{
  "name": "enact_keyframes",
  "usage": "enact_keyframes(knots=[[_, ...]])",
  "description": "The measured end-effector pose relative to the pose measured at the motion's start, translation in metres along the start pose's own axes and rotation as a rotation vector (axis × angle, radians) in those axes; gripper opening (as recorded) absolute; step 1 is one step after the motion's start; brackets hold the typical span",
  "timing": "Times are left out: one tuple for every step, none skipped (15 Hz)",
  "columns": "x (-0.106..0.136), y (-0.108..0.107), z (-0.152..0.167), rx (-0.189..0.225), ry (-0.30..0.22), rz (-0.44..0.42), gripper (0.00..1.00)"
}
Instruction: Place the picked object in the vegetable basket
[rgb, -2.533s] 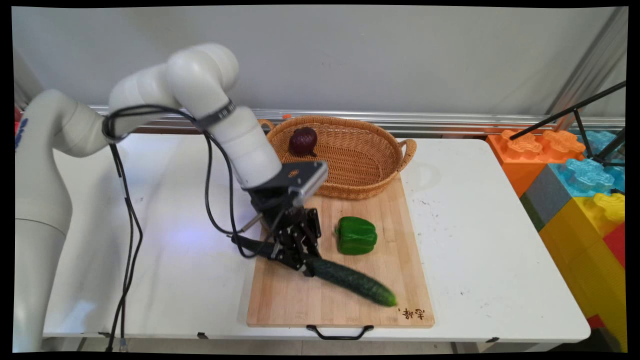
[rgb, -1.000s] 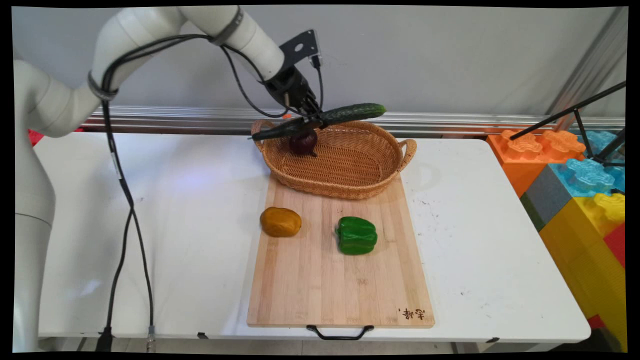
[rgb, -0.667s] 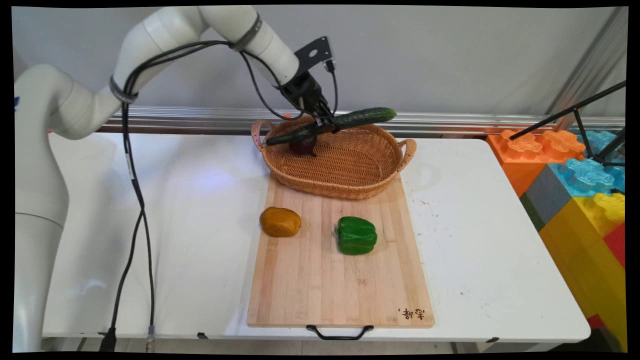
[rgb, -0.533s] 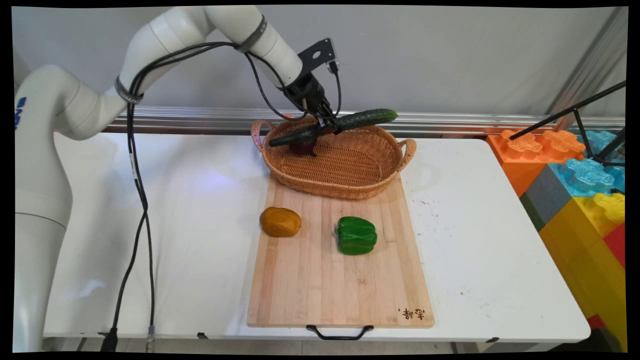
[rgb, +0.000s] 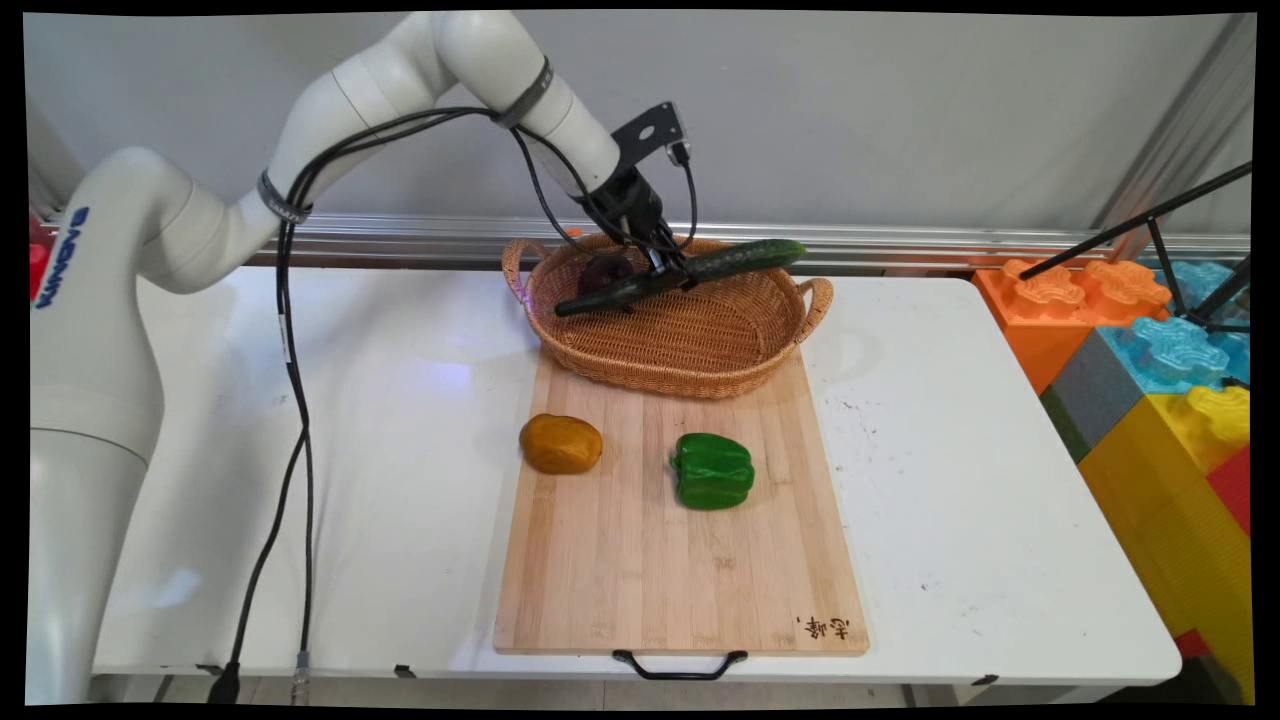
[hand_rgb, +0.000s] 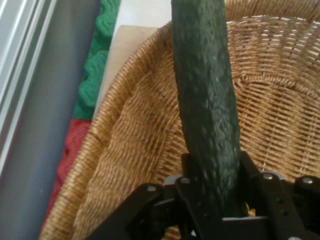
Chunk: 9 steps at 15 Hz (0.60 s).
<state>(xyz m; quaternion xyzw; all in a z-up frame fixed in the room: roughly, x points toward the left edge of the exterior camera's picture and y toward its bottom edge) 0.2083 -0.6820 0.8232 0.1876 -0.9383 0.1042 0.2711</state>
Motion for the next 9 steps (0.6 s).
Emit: enact_keyframes(knots=[[-0.001,0.000,0.003,-0.008,0.004,-0.006,0.00],[-0.001,0.001,0.006,-0.015,0.008,-0.011,0.00],[-0.002,0.001,0.009,-0.023,0.012,-0.015,1.00],[-0.002,0.002,0.011,-0.031,0.018,-0.019,1.00],[-0.002,0.003,0.013,-0.035,0.022,-0.023,1.00],[-0.003,0.004,0.014,-0.039,0.026,-0.026,1.00],[-0.003,0.004,0.014,-0.041,0.029,-0.028,1.00],[-0.004,0.005,0.013,-0.041,0.030,-0.028,1.00],[-0.004,0.005,0.011,-0.038,0.034,-0.027,1.00]])
